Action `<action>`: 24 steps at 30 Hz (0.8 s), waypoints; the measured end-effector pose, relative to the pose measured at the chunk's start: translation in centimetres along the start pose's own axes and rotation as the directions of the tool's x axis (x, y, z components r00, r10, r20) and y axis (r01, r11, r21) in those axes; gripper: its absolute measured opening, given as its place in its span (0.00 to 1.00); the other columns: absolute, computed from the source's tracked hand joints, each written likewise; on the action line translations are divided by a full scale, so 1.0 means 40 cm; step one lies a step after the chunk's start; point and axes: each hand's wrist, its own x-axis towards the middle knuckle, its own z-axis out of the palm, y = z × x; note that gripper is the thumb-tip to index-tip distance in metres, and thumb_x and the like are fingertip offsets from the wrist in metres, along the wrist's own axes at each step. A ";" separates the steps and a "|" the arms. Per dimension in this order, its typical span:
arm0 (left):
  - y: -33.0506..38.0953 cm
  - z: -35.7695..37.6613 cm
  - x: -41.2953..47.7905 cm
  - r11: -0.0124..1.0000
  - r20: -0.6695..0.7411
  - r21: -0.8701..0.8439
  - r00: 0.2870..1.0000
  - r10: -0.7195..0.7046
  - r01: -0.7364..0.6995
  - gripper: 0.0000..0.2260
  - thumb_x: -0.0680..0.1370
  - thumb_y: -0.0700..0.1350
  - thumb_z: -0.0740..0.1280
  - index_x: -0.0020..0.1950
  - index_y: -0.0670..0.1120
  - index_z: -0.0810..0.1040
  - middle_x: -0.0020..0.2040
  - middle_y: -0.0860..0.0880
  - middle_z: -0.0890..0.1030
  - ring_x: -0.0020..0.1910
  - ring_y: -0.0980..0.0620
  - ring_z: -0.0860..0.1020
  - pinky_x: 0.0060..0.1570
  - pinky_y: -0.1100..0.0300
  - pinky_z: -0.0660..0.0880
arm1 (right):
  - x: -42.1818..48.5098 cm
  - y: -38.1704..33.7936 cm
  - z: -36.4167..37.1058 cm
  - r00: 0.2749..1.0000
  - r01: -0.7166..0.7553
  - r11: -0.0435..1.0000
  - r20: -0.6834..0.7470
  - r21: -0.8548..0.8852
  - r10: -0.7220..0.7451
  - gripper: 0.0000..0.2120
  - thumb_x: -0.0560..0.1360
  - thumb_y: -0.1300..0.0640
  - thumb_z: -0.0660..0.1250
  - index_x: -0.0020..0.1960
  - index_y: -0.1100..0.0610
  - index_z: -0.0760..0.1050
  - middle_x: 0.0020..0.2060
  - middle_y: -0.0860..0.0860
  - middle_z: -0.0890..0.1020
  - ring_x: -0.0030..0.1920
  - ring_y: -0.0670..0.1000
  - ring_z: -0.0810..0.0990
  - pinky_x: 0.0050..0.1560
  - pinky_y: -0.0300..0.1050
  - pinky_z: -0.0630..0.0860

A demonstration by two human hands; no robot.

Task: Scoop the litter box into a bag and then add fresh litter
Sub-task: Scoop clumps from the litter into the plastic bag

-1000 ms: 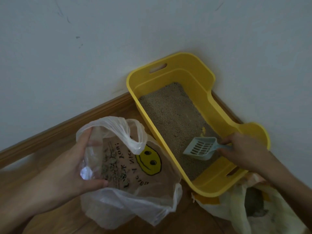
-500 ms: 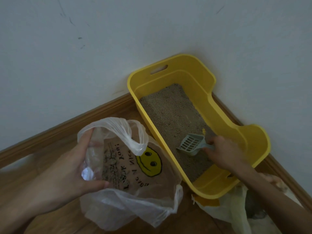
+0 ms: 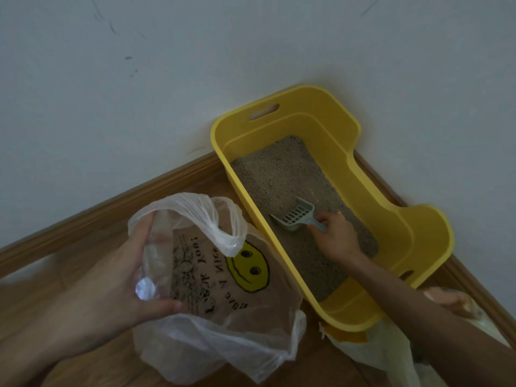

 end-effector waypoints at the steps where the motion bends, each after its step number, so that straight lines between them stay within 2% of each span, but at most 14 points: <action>1: -0.002 -0.002 0.000 1.000 -0.008 -0.001 1.000 -0.005 0.005 0.54 0.57 0.54 0.82 0.70 0.75 0.49 0.73 0.59 0.67 0.70 0.57 0.68 0.66 0.54 0.68 | 0.004 -0.002 0.008 1.000 -0.008 1.000 -0.015 0.024 0.008 0.11 0.80 0.52 0.64 0.58 0.56 0.77 0.40 0.50 0.79 0.30 0.47 0.75 0.27 0.40 0.65; 7: -0.005 -0.005 -0.001 0.999 0.028 0.042 0.999 -0.033 0.031 0.55 0.59 0.58 0.81 0.72 0.74 0.45 0.72 0.63 0.65 0.69 0.59 0.68 0.66 0.50 0.71 | 0.019 -0.004 0.037 0.996 -0.018 0.997 -0.091 0.076 0.025 0.11 0.79 0.50 0.65 0.57 0.55 0.79 0.44 0.51 0.82 0.37 0.50 0.79 0.36 0.46 0.75; 11: 0.003 -0.011 0.014 0.998 0.016 0.011 0.998 -0.058 0.058 0.58 0.56 0.58 0.82 0.71 0.76 0.44 0.67 0.67 0.69 0.63 0.63 0.73 0.61 0.55 0.73 | 0.033 -0.019 0.052 0.992 -0.030 0.993 -0.117 0.117 0.044 0.12 0.79 0.51 0.65 0.59 0.55 0.79 0.47 0.52 0.82 0.41 0.52 0.80 0.40 0.49 0.77; 15: 0.016 -0.004 0.005 1.000 0.016 0.030 1.000 0.000 -0.001 0.55 0.59 0.53 0.82 0.65 0.81 0.43 0.72 0.62 0.66 0.68 0.59 0.68 0.65 0.54 0.69 | 0.048 -0.050 0.075 0.989 -0.041 0.987 -0.137 0.157 0.062 0.13 0.79 0.51 0.64 0.60 0.56 0.78 0.48 0.53 0.82 0.41 0.50 0.78 0.36 0.41 0.70; 20: 0.027 -0.014 0.003 1.000 -0.007 0.021 1.000 -0.009 0.010 0.53 0.57 0.54 0.82 0.60 0.85 0.45 0.65 0.65 0.69 0.65 0.59 0.71 0.61 0.57 0.70 | 0.076 -0.082 0.103 0.984 -0.059 0.968 -0.149 0.245 0.098 0.14 0.79 0.51 0.64 0.60 0.57 0.78 0.52 0.54 0.82 0.47 0.52 0.78 0.42 0.43 0.69; 22: 0.040 -0.015 -0.006 0.999 0.002 0.045 1.000 -0.002 0.001 0.53 0.59 0.50 0.82 0.57 0.87 0.45 0.62 0.69 0.68 0.64 0.59 0.71 0.59 0.59 0.70 | 0.088 -0.093 0.112 0.985 -0.048 0.962 -0.146 0.268 0.090 0.13 0.79 0.51 0.64 0.59 0.57 0.78 0.51 0.54 0.81 0.46 0.51 0.77 0.43 0.43 0.68; 24: 0.043 -0.020 -0.010 0.998 0.003 0.054 0.999 -0.039 0.038 0.51 0.58 0.52 0.82 0.56 0.87 0.47 0.62 0.67 0.70 0.63 0.57 0.72 0.59 0.59 0.70 | 0.101 -0.104 0.118 0.986 -0.040 0.956 -0.145 0.290 0.086 0.12 0.79 0.51 0.64 0.59 0.57 0.77 0.51 0.54 0.81 0.45 0.51 0.75 0.43 0.44 0.68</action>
